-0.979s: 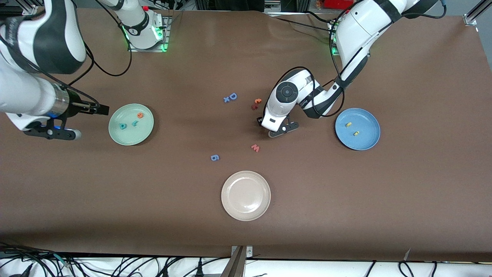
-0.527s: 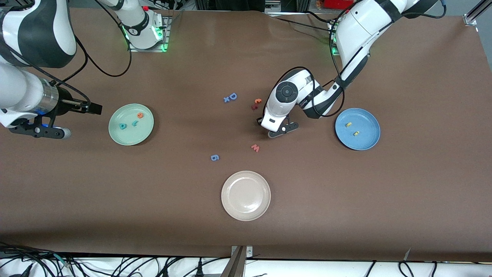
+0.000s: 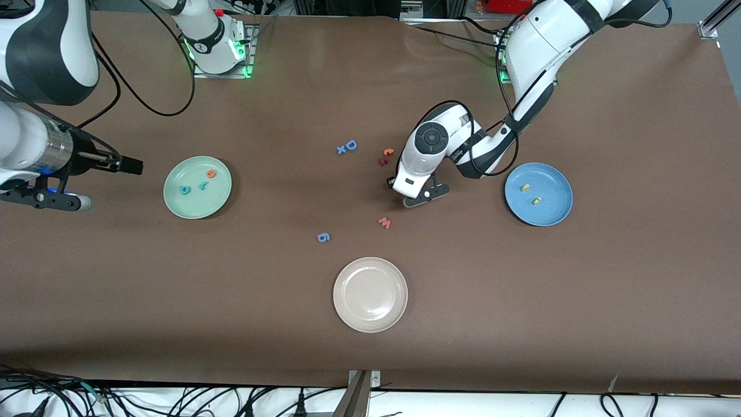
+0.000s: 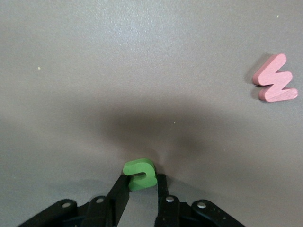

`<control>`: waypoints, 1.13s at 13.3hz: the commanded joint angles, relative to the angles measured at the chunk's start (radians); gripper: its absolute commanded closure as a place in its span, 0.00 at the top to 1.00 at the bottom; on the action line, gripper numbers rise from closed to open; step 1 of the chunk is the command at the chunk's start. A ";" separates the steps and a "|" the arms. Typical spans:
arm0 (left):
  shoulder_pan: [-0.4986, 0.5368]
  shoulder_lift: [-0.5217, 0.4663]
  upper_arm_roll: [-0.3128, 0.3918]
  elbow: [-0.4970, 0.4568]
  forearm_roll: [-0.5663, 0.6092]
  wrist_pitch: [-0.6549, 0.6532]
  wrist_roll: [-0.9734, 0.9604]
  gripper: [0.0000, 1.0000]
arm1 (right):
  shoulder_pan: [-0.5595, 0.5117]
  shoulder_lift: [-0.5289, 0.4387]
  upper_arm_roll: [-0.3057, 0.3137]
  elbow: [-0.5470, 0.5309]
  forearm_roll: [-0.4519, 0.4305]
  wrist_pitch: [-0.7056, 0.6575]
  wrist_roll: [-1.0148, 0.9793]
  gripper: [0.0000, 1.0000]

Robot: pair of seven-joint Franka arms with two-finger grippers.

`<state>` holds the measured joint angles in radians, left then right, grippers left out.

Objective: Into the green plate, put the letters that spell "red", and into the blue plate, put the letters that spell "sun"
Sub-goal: 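Carry the green n with the left gripper to the blue plate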

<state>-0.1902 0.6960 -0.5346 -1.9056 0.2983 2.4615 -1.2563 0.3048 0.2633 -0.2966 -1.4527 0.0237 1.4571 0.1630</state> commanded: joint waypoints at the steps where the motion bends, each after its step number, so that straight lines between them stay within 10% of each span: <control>1: -0.014 0.011 0.019 0.011 0.035 -0.009 -0.011 0.31 | -0.091 -0.010 0.086 0.034 0.004 0.000 -0.037 0.99; 6: -0.012 0.011 0.019 0.010 0.036 -0.012 -0.012 0.24 | -0.248 -0.033 0.250 0.023 -0.022 0.039 -0.054 0.99; 15: 0.000 0.003 0.016 0.124 0.022 -0.212 0.031 0.24 | -0.245 -0.039 0.254 0.021 -0.025 0.048 -0.063 1.00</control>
<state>-0.1882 0.6945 -0.5237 -1.8621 0.3037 2.3573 -1.2503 0.0768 0.2401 -0.0630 -1.4263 0.0090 1.5019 0.1129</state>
